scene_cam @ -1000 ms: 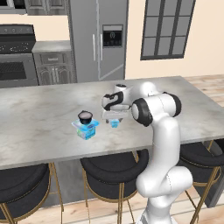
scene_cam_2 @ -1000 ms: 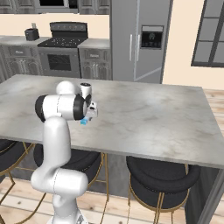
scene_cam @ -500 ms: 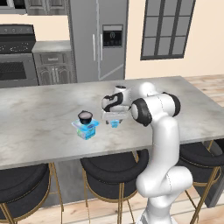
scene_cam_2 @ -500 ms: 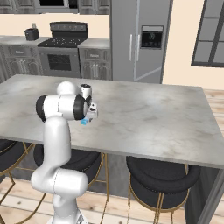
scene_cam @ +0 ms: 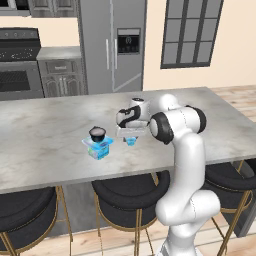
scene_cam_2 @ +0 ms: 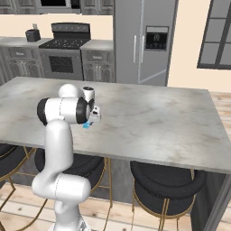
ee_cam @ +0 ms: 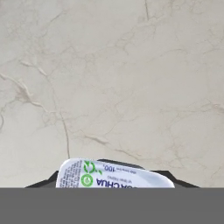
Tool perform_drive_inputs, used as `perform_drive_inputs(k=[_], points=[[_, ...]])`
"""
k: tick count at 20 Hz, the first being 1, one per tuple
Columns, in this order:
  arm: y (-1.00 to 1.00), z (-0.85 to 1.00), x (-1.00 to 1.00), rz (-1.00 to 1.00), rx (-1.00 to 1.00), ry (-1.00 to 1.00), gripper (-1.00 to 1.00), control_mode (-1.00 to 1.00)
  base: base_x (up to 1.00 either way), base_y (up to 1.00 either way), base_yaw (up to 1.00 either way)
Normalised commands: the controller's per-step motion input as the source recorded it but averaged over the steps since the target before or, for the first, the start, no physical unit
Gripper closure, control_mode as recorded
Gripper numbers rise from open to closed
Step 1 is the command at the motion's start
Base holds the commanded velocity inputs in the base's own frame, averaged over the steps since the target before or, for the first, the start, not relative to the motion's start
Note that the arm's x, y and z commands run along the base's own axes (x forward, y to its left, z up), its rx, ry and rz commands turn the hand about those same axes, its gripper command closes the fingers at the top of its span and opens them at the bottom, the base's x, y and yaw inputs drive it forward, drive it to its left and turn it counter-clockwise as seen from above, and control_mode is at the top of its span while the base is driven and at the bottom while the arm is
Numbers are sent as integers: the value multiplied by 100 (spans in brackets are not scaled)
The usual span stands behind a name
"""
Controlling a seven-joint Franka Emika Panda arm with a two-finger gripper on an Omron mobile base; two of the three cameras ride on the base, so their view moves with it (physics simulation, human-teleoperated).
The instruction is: Stack the yogurt containers by placing the smaller containers on top of the larger containers.
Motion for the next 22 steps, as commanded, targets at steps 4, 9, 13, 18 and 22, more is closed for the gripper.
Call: perform_drive_inputs(k=[4,9,13,18,22], points=[[0,0,0,0,0,0,100,-100,0,0,0],[0,14,2,0,0,0,100,-100,0,0,0],[0,45,3,-1,0,0,100,-100,0,0,0],[0,59,0,0,0,0,100,-100,0,0,0],[1,66,-1,0,0,0,100,-100,0,0,0]])
